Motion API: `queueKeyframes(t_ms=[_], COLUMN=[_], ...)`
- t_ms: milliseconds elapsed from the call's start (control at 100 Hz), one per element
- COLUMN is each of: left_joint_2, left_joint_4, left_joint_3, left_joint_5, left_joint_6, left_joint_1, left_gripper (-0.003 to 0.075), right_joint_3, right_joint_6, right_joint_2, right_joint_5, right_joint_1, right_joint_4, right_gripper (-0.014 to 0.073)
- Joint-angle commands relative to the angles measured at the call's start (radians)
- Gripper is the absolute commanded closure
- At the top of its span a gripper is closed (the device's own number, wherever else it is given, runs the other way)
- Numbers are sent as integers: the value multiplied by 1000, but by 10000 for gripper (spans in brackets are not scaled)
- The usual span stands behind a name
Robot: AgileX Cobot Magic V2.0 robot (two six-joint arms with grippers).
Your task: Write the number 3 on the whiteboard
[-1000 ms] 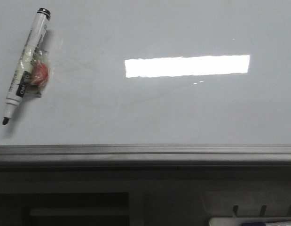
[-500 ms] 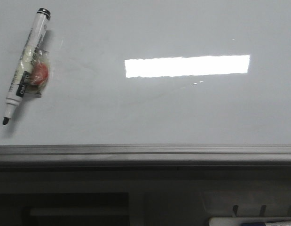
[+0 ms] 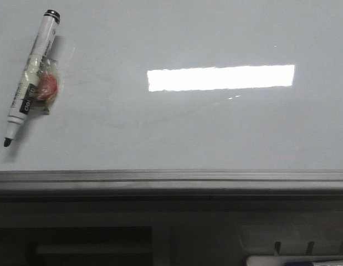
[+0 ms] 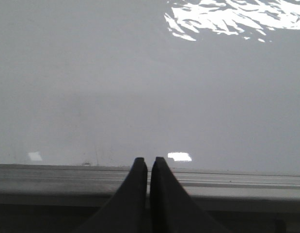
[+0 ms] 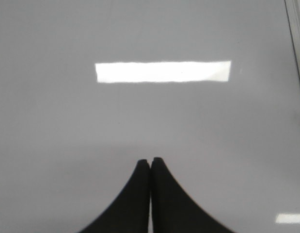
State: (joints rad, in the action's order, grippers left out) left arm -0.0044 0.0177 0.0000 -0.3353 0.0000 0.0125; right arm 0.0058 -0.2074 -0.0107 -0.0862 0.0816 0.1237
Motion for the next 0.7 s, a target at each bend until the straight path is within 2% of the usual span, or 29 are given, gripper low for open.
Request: queueKeyframes(t_ms=[0,230,380,520,610,690], left_joint_2=[-25,-25,-25,-25,-25,-18], left_joint_4=[-3,9,9,29,51,49], left_joint_3=[12,12,12,11,0,-21], left_joint_5=[54,180,231,243,268,252], left_joint_6=[0,0,0,-6,0,-6], left_joint_1=[-1,-1,-1,-1,-1,-1], left_gripper=[741,741,741,741,741,741], right_joint_3=[31,31,31,31,18,1], right_joint_6=[2,2,2,2,2,2], right_joint_2=[-16,-14,-14,-14,2,37], right_joint_5=[111,95,93,33,21,-19], right_joint_1=[4,4,4,4,4,4], right_joint_4=[-5,15,17,19,141,158], right_gripper=[636,636,636,636,636,636])
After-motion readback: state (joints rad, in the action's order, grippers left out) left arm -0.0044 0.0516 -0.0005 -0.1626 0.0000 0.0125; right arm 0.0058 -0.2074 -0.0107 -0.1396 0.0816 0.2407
